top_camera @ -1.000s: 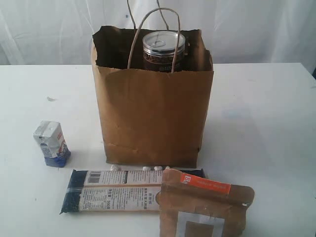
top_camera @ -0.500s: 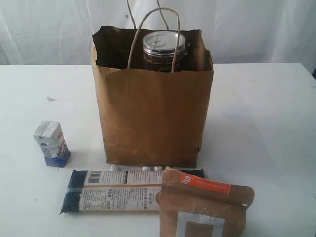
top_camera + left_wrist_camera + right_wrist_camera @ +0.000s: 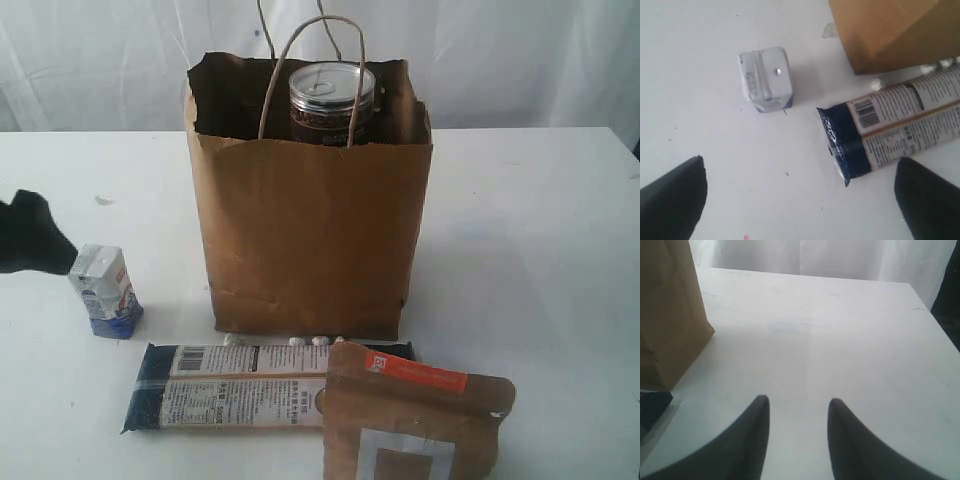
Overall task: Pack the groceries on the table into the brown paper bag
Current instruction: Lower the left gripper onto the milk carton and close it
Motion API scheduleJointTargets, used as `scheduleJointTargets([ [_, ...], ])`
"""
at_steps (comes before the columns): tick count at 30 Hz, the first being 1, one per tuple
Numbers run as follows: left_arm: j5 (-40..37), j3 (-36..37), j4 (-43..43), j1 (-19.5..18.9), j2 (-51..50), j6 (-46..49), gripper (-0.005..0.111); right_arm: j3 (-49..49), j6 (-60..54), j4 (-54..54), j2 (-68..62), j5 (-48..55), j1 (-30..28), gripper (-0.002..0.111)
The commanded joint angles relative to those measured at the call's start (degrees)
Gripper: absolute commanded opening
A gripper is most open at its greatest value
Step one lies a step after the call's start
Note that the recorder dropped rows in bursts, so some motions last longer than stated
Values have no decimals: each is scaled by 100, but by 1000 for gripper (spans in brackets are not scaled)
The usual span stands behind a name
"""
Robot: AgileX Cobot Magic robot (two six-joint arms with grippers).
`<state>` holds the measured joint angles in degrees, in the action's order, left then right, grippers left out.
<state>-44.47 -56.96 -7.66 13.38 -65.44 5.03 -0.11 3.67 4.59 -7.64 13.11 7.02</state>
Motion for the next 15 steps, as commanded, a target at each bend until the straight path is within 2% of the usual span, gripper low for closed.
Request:
scheduleJointTargets([
  [1, -1, -480, 149, -11, -1042, -59, 101, 11, -32, -8, 22, -35, -16, 36],
  [8, 591, -645, 426, -11, -2316, -117, 101, 11, -32, -8, 22, -35, -16, 36],
  [15, 1023, -645, 426, -11, -2764, -183, 101, 11, -32, -8, 22, -35, -16, 36],
])
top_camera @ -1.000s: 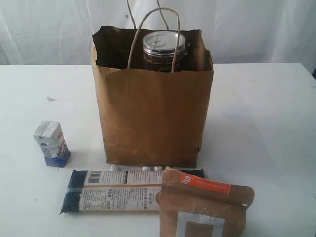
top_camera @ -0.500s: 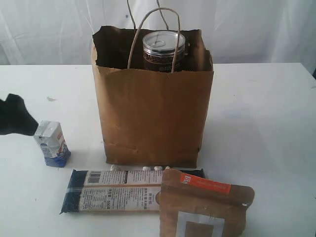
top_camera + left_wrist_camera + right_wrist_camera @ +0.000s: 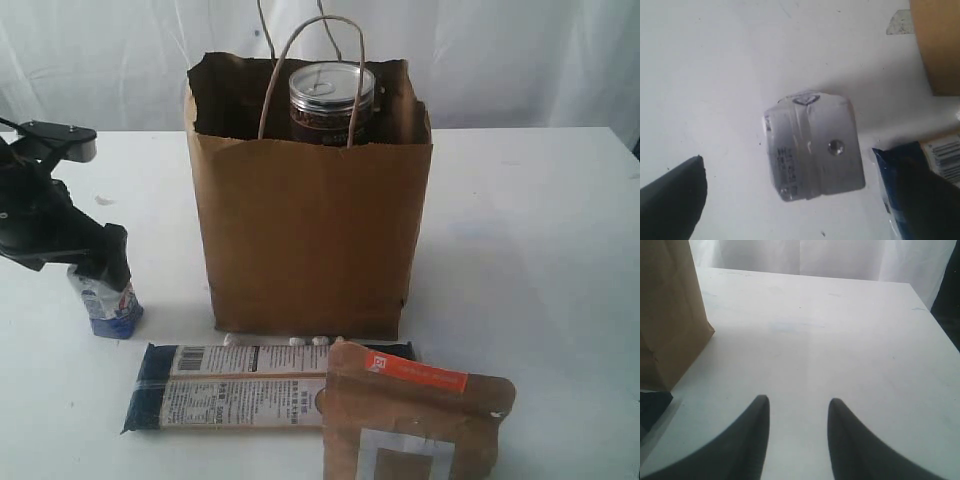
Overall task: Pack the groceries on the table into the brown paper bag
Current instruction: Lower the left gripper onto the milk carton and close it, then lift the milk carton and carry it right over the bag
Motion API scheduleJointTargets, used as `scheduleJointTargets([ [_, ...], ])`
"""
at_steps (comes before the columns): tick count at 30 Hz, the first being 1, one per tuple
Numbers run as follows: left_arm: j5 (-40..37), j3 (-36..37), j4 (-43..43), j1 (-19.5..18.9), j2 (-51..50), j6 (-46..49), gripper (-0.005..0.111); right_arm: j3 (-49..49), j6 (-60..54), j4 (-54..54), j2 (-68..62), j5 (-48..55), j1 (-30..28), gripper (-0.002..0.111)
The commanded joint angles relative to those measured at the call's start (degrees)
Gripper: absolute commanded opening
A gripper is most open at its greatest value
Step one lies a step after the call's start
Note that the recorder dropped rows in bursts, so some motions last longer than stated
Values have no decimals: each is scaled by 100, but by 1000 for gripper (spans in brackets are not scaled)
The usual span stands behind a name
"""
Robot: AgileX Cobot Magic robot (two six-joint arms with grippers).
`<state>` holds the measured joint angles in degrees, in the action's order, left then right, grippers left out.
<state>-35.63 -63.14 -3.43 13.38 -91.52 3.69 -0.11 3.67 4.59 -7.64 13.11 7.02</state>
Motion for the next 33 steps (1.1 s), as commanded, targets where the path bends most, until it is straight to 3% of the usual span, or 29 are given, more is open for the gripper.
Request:
scheduleJointTargets([
  [1, 168, -27, 3, -11, -192, -49, 101, 11, -32, -8, 22, -35, -16, 36],
  [4, 279, -27, 3, -11, -324, -49, 98, 11, -32, -8, 22, -35, -16, 36],
  [8, 559, -27, 3, -11, -487, -150, 80, 11, -32, -8, 22, -35, -16, 36],
  [12, 688, -27, 3, -11, -645, -369, 47, 11, -32, -8, 22, -35, -16, 36],
  [16, 480, -27, 235, -11, -585, -318, 2, 11, -32, -8, 22, -35, -16, 36],
  [24, -721, -582, 844, -11, 627, -238, 0, 11, -80, -11, 22, -35, -16, 36],
  [29, -1673, -1534, 273, -11, 1378, -86, 0, 11, -92, -11, 22, -35, -16, 36],
  [33, -1999, -2254, -530, -11, 1696, 428, 0, 11, -92, -11, 22, -35, -16, 36],
])
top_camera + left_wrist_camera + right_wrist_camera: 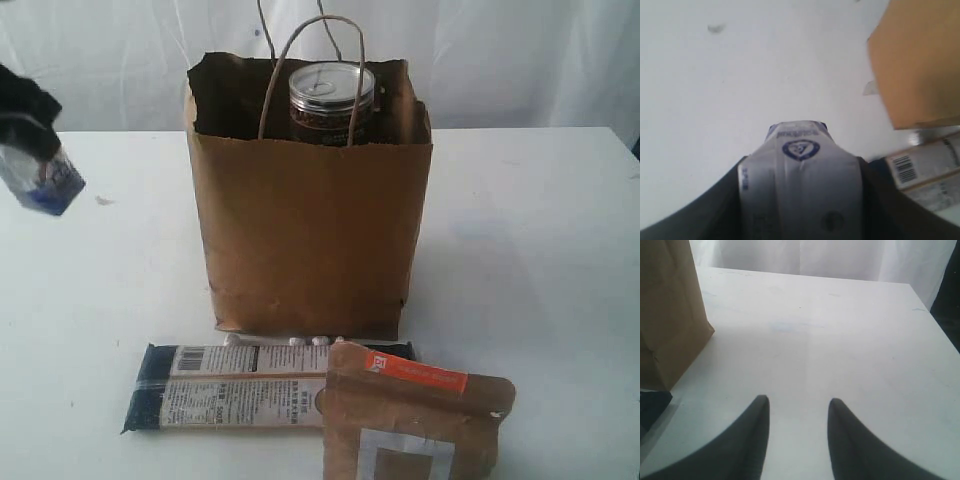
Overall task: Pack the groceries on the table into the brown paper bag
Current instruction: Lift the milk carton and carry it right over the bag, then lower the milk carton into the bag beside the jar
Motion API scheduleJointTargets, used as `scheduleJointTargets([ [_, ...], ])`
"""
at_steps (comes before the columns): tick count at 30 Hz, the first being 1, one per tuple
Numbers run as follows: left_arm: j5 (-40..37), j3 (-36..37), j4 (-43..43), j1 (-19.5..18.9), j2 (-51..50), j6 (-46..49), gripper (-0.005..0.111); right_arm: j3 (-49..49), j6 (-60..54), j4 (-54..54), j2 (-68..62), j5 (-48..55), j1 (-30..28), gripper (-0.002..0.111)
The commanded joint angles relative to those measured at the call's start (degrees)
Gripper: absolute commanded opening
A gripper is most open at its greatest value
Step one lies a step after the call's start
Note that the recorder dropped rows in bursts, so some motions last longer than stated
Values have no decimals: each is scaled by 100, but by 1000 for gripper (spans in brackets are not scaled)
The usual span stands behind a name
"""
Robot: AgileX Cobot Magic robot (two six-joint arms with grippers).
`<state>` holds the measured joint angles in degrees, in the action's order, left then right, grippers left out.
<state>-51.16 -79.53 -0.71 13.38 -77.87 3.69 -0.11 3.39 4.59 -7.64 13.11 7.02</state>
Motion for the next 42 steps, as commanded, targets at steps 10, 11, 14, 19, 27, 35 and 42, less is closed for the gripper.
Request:
scheduleJointTargets([
  [10, -814, -2095, -2243, -11, 40, 1410, 0, 11, -63, -11, 22, -35, -16, 36],
  [11, -800, -2186, -2259, -11, -36, 1410, 0, 11, -63, -11, 22, -35, -16, 36],
  [14, -718, -2391, -2563, 15, -275, 1435, 0, 11, -63, -11, 22, -35, -16, 36],
  [19, -690, -2654, -2532, 344, -703, 1477, 0, 11, -63, -11, 22, -35, -16, 36],
  [27, -402, -2853, -2327, 724, -1211, 1581, 0, 11, -63, -11, 22, -35, -16, 36],
  [35, -350, -2853, -2452, 740, -1587, 1678, 0, 11, -63, -11, 22, -35, -16, 36],
  [42, -387, -2853, -2439, 805, -1988, 1729, 0, 11, -63, -11, 22, -35, -16, 36],
])
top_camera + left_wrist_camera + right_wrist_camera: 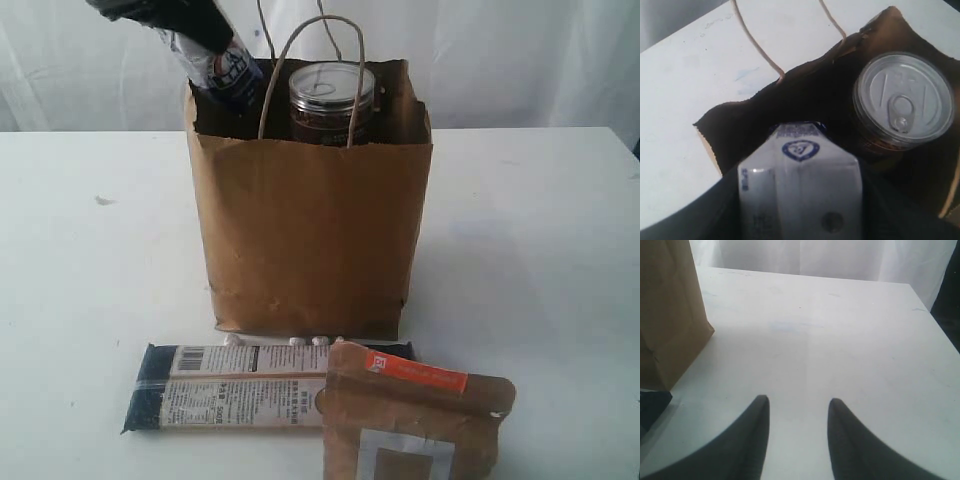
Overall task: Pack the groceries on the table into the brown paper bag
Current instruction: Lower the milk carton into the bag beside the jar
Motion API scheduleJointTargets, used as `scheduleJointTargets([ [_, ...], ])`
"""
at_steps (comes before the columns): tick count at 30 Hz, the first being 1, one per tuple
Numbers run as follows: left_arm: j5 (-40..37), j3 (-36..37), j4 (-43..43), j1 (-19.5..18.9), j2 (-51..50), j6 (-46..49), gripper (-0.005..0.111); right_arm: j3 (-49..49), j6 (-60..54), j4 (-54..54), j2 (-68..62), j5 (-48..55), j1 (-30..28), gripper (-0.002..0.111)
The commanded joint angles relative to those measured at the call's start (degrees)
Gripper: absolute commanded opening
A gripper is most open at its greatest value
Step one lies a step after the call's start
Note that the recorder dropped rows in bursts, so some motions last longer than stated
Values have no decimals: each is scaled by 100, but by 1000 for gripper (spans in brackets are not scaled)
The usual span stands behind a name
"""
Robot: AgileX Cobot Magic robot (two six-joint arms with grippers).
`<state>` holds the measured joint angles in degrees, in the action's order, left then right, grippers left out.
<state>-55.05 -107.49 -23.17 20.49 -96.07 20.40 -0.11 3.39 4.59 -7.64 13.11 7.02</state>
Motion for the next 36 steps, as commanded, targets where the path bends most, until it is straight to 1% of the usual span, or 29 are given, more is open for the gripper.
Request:
scheduleJointTargets([
  [1, -13, -57, -183, 94, -237, 57, 0, 11, -63, -11, 22, -35, -16, 36],
  [7, -53, -57, 179, 355, -621, 57, 0, 11, -63, -11, 22, -35, -16, 36],
  [11, -99, -57, 514, 366, -729, 0, 0, 11, -63, -11, 22, -35, -16, 36],
  [12, -165, -57, 662, 366, -729, 0, 4, 11, -63, -11, 22, -35, -16, 36],
  [14, -192, -57, 731, 366, -729, 15, 24, 11, -63, -11, 22, -35, -16, 36],
  [16, -162, -57, 691, 366, -729, 15, 56, 11, -63, -11, 22, -35, -16, 36],
  [17, -121, -57, 572, 366, -729, 15, 69, 11, -63, -11, 22, -35, -16, 36],
  [18, -63, -57, 494, 366, -729, 15, 78, 11, -63, -11, 22, -35, -16, 36],
  [19, -18, -57, 421, 366, -729, 15, 81, 11, -63, -11, 22, -35, -16, 36],
  [30, -107, -57, 394, 366, -682, 42, 80, 11, -63, -11, 22, -35, -16, 36],
  [36, -96, -57, 408, 366, -394, 42, 80, 11, -63, -11, 22, -35, -16, 36],
])
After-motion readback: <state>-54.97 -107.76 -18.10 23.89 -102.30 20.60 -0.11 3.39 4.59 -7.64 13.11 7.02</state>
